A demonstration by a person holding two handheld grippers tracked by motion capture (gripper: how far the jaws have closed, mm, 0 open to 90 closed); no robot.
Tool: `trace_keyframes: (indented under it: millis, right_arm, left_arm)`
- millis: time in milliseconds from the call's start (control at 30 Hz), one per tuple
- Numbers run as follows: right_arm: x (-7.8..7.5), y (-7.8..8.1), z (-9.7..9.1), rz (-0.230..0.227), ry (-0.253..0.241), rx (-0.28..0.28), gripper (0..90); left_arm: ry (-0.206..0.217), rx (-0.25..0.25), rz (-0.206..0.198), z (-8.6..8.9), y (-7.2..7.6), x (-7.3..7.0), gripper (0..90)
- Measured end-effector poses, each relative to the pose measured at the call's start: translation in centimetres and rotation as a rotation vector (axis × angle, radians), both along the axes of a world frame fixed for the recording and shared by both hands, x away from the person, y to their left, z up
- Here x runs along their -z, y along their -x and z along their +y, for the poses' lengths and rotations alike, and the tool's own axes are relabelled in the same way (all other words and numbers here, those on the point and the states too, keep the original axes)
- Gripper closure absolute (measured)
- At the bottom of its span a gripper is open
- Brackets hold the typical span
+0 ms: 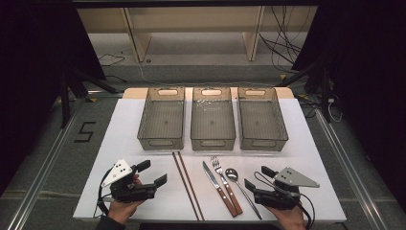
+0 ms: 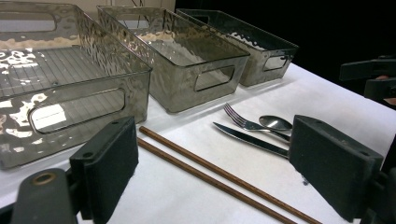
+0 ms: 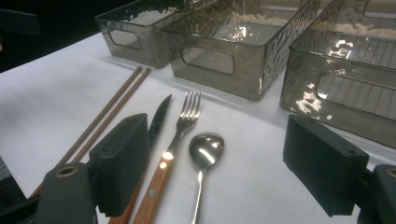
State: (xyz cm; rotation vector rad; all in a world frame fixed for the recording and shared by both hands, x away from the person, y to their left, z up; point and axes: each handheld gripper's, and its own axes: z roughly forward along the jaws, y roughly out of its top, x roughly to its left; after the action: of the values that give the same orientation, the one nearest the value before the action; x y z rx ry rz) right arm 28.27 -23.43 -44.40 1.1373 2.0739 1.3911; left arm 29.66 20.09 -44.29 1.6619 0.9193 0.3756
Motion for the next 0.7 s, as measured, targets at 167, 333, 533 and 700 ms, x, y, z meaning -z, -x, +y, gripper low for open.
trace_keyframes:
  millis: [167, 333, 533, 700]
  right_arm:
    - [0.0, 0.0, 0.0, 0.002, 0.001, -0.004, 23.5]
    - [0.0, -0.1, 0.0, 0.010, 0.004, -0.004, 23.5]
    - [-0.1, 0.0, 0.1, 0.014, 0.006, -0.004, 23.7]
    - [-0.6, 0.0, 0.9, 0.039, 0.027, -0.014, 24.7]
  left_arm:
    - [-0.018, 0.001, -0.002, -0.1, -0.1, -0.1, 15.5]
    - [-0.043, 0.021, 0.012, -0.3, -0.5, -0.5, 15.6]
    - [-0.104, 0.053, 0.012, -0.8, -0.7, -1.3, 15.8]
    - [-0.091, 0.052, 0.016, -0.8, -0.7, -1.4, 15.8]
